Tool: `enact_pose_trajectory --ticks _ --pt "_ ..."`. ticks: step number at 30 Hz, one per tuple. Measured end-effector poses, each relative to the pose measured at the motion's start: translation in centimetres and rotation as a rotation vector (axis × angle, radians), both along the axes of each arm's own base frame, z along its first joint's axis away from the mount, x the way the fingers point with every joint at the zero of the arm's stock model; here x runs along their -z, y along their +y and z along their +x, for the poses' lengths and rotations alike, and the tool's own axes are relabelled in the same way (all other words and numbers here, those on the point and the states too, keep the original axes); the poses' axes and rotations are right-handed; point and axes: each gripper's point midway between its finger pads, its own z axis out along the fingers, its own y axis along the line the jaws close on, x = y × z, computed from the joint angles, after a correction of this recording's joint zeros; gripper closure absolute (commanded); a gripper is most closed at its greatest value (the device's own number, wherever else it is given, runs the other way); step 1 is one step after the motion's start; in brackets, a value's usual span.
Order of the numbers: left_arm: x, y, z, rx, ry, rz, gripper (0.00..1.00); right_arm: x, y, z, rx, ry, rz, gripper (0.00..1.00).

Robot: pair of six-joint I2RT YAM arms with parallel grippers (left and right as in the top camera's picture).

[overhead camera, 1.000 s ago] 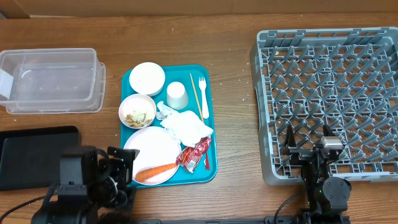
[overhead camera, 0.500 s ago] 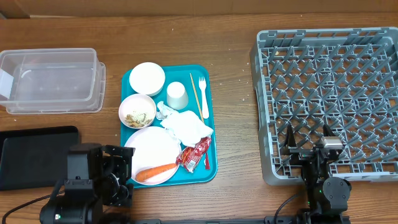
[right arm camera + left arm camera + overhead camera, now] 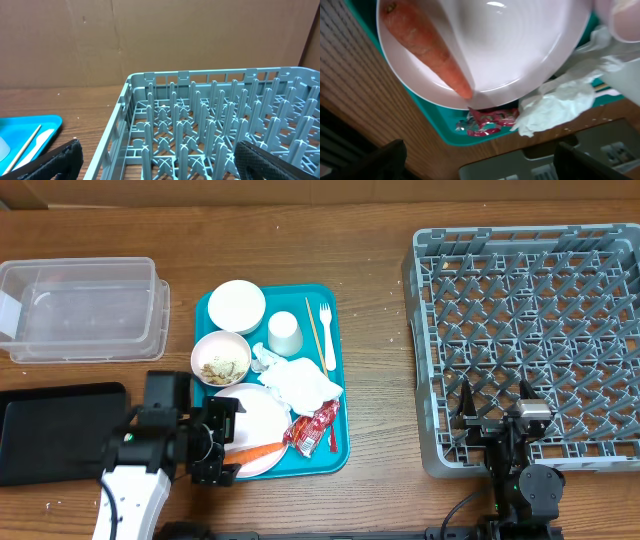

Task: Sort waste into correct bins and load items into the dishwasher
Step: 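Move the left gripper down over the carrot on the white plate, then close the left gripper on the orange carrot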

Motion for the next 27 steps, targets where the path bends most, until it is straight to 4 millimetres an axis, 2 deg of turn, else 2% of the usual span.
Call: enact_pose_trajectory --ticks 8,14,20,27 --pt "3.9 -2.4 0.3 0.123 0.144 0.031 0.06 0.0 0.0 0.0 0.000 0.000 0.000 0.00" --pt "5.8 -1.0 -0.1 0.065 0.241 0.115 0.05 0.0 0.0 0.0 0.000 0.000 0.000 0.00" --pt "6.2 0.2 -0.7 0.015 0.280 0.183 0.00 0.0 0.0 0.0 -0.001 0.000 0.000 0.00" --pt "7.0 0.3 -0.2 -0.039 0.300 0.187 0.00 0.0 0.0 0.0 0.000 0.000 0.000 0.00"
